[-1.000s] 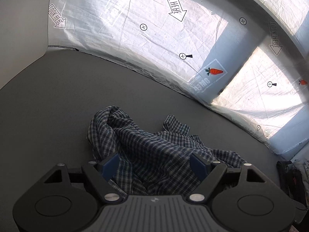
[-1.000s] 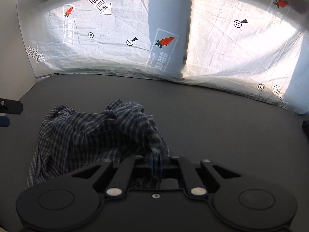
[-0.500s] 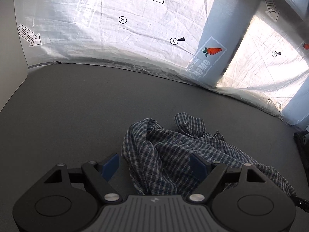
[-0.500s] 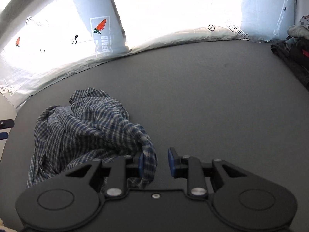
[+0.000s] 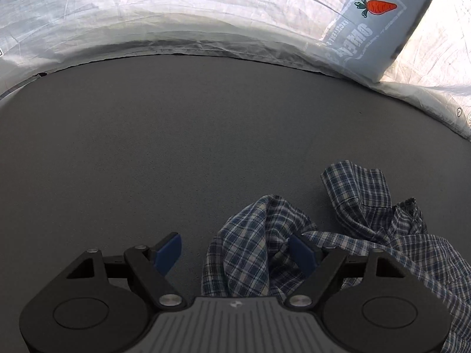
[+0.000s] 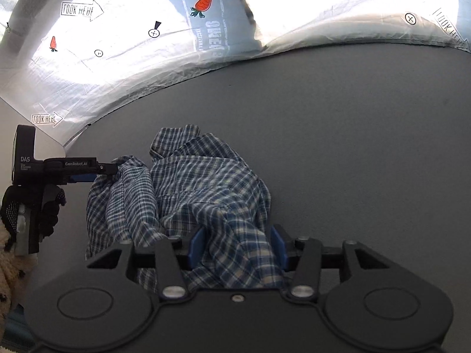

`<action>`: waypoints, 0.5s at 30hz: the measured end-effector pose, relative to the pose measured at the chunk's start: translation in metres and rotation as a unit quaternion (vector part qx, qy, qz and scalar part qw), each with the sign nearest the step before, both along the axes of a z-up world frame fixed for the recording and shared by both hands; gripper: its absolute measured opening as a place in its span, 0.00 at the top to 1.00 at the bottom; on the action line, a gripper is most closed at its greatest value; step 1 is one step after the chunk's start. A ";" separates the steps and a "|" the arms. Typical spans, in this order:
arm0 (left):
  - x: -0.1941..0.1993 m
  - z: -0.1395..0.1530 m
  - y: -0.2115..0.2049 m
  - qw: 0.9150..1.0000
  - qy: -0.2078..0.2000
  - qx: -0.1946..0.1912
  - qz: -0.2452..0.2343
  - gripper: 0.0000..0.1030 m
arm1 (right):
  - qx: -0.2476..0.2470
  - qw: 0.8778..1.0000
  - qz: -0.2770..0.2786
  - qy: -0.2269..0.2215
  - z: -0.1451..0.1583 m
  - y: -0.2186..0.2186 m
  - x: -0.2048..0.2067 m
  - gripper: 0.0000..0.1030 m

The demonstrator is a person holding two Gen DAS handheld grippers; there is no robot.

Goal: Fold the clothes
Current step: 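Lift the shirt high with both grippers and shake it out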

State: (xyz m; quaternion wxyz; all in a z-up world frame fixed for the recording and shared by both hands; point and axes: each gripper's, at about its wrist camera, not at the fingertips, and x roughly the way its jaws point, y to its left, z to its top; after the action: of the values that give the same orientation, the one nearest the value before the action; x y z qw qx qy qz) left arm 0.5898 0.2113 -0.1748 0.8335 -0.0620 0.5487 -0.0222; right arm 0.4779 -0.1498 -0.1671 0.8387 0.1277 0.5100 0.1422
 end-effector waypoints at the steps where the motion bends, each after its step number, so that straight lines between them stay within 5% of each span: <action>1: 0.003 -0.006 0.001 1.000 0.009 -0.007 -0.004 0.30 | 0.000 1.000 0.001 0.013 -0.006 0.000 0.003 0.56; 2: 0.002 -0.010 0.002 1.000 0.012 -0.020 -0.006 0.38 | 0.003 1.000 0.004 0.024 -0.011 -0.001 0.004 0.62; 3: 0.000 -0.012 0.001 0.999 0.015 -0.035 -0.004 0.53 | 0.004 1.000 0.003 0.022 -0.013 -0.002 0.003 0.85; 5: -0.005 -0.010 -0.002 0.999 0.009 -0.038 0.003 0.84 | -0.030 0.999 -0.006 -0.020 -0.004 0.002 -0.004 0.94; 9: -0.021 0.026 -0.015 0.998 -0.055 0.009 0.006 0.92 | -0.152 0.979 -0.009 -0.138 0.030 0.022 -0.018 0.97; 12: -0.037 0.082 -0.024 0.989 -0.141 0.037 0.005 0.93 | -0.272 0.923 -0.005 -0.273 0.072 0.037 -0.032 0.98; 15: -0.060 0.155 -0.031 0.967 -0.250 0.047 0.011 0.93 | -0.337 0.858 -0.023 -0.388 0.110 0.041 -0.044 0.98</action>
State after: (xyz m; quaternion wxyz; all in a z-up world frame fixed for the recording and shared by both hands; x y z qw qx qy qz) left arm 0.5297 0.1799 -0.0201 0.9462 -0.0217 0.3229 -0.0021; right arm 0.4339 -0.1084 -0.0570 0.9633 -0.2165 0.1573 -0.0194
